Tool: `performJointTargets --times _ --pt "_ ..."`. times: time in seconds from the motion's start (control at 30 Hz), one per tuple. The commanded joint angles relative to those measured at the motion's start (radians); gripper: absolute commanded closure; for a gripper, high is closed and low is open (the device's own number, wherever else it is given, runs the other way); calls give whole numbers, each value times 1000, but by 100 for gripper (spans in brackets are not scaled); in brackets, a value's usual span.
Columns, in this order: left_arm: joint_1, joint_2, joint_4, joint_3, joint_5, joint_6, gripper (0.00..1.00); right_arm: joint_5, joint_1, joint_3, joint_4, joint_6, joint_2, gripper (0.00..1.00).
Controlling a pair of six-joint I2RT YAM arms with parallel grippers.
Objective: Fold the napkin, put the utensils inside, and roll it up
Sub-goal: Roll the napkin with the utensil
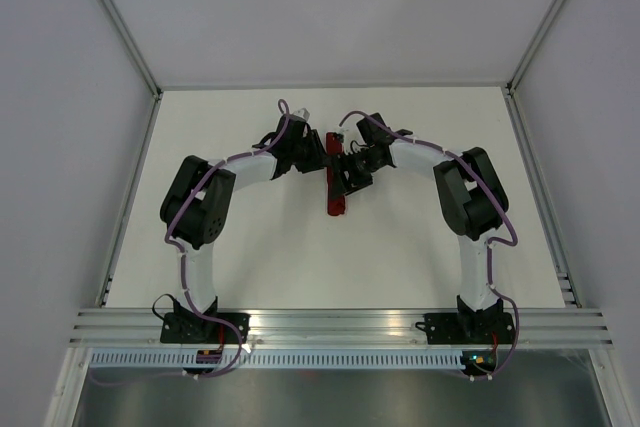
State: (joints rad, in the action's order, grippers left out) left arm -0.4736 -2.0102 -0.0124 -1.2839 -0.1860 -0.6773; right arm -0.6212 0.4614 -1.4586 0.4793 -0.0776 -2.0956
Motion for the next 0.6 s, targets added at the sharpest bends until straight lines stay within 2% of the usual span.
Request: performJointTargets --times 0.0,0.57 --pt "-3 4 6 -42 -21 39 59 -37 -3 -46 27 2 17 29" --pt "0 8 38 -57 -33 56 59 -23 -20 -92 79 22 55 29"
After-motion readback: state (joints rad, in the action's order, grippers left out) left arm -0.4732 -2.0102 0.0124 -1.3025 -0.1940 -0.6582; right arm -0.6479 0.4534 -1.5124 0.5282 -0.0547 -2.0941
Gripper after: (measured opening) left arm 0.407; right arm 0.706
